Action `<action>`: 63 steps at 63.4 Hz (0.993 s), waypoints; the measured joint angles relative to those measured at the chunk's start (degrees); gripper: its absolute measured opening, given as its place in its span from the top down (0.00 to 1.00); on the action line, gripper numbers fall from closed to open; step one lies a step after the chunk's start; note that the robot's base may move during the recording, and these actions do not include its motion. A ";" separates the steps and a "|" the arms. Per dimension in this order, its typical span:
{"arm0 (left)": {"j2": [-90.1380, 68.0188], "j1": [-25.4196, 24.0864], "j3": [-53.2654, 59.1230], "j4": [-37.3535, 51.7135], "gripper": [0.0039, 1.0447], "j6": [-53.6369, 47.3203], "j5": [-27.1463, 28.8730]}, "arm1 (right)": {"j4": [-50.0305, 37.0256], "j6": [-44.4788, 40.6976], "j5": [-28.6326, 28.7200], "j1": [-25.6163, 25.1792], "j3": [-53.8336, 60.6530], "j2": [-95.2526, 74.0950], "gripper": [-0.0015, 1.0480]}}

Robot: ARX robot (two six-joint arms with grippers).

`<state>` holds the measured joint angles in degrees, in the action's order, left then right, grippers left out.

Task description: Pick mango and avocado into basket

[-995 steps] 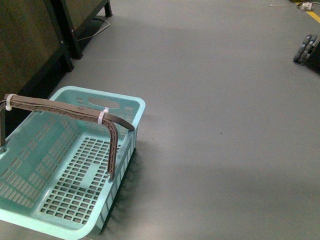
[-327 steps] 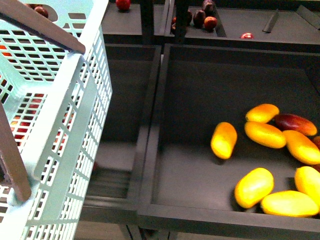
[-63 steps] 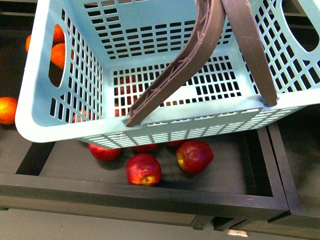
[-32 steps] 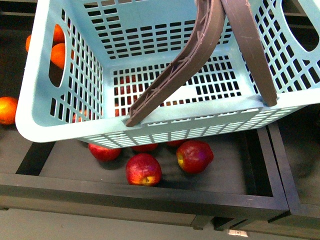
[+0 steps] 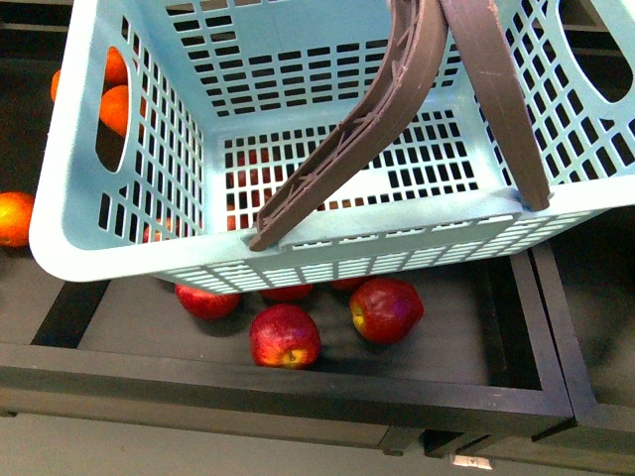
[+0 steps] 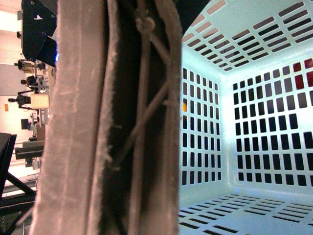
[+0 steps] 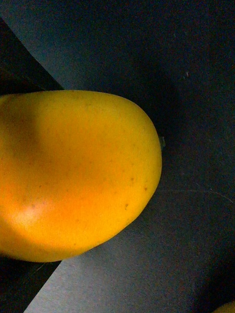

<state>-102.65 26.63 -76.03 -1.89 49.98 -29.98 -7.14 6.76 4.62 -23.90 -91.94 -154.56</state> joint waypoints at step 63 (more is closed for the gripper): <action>0.00 -0.02 0.00 0.00 0.87 0.02 -0.04 | -12.13 11.37 15.41 12.39 44.68 77.50 0.38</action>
<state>-102.65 26.61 -76.03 -1.89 50.00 -30.02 -19.27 18.13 20.03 -11.51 -47.27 -77.06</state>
